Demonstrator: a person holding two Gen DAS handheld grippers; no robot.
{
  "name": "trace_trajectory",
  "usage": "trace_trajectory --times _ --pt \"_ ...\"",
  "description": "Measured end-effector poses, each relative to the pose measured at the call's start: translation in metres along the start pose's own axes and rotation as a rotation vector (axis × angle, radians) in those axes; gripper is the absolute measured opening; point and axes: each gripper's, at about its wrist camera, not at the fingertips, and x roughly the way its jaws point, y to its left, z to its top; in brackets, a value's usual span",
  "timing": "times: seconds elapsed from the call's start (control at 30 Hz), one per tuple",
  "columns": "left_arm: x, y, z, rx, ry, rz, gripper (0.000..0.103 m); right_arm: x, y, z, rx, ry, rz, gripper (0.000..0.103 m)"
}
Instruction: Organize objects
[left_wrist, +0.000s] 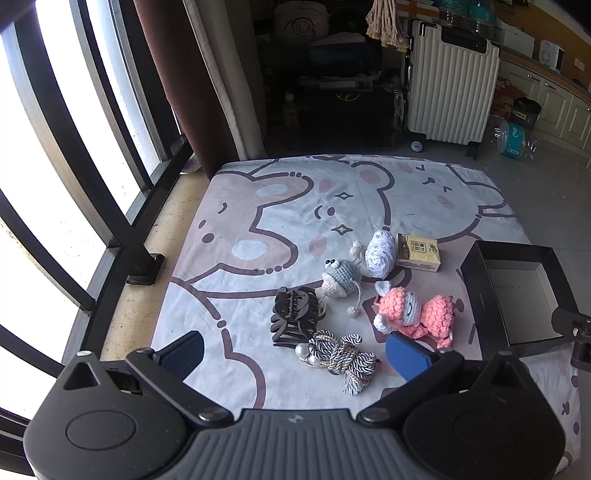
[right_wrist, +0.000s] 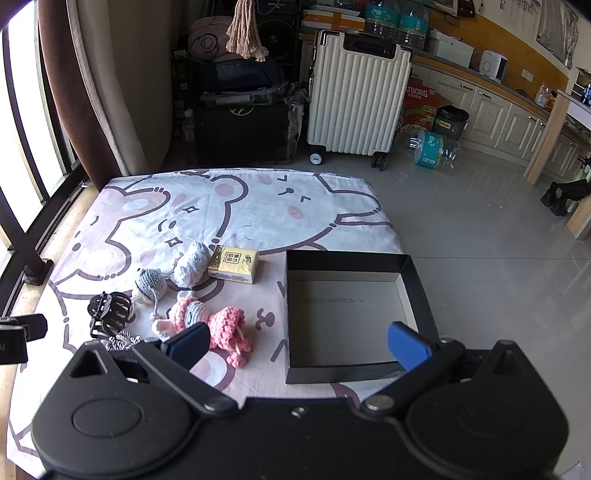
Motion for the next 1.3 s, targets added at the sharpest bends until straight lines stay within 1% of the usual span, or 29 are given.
trace_trajectory --times 1.3 --pt "-0.0002 -0.0007 0.0014 -0.002 0.005 -0.009 0.103 0.0018 -0.0028 -0.0021 0.005 0.005 -0.004 0.103"
